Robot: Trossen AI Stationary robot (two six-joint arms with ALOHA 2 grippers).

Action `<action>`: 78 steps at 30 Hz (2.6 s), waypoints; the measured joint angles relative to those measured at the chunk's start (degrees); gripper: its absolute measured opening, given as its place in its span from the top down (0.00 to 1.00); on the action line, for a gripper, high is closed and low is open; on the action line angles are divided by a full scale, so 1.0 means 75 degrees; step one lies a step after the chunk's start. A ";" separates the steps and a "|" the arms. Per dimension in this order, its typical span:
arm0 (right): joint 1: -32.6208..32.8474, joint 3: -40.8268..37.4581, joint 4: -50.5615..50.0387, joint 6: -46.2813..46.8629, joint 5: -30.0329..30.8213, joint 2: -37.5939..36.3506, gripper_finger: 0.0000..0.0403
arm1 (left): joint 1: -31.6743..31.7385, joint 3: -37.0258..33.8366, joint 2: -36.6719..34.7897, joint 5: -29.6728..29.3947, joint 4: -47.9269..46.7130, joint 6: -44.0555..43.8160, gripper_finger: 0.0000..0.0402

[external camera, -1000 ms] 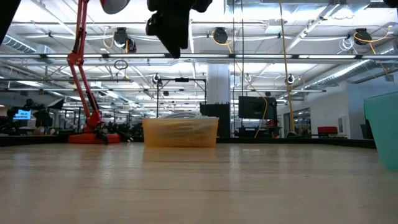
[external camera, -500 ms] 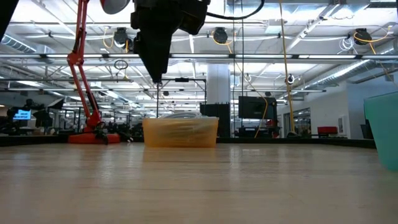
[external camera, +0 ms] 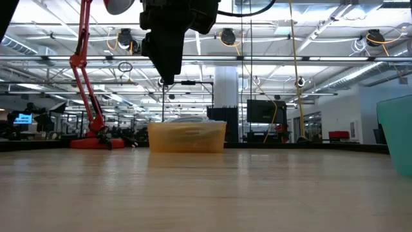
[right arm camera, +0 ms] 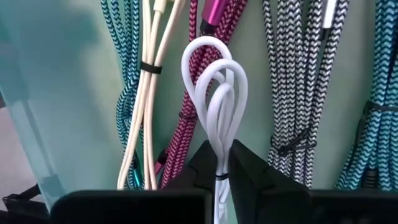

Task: Pick & Place USB Port
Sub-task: Put the white charger cable into the green bin, then return to Home Position

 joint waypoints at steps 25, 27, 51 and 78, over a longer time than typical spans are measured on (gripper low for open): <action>-0.1075 -0.0006 0.0060 -0.0360 0.0310 -0.0962 0.64 | 0.0058 0.0000 -0.0018 -0.0760 0.0520 -0.0285 0.54; -0.1401 -0.0006 -0.0161 -0.0584 0.0712 -0.1309 0.67 | 0.0153 0.0000 -0.0120 -0.0968 0.0561 -0.0397 0.54; -0.6294 -0.0031 -0.0826 -0.6917 0.0255 -0.4768 1.00 | 0.1345 0.0012 -0.2368 -0.2387 0.0796 -0.0574 0.54; -0.7997 -0.4727 0.2942 -0.5746 0.0002 -0.9457 1.00 | 0.2070 0.0006 -0.2279 -0.2146 0.0869 -0.1617 0.54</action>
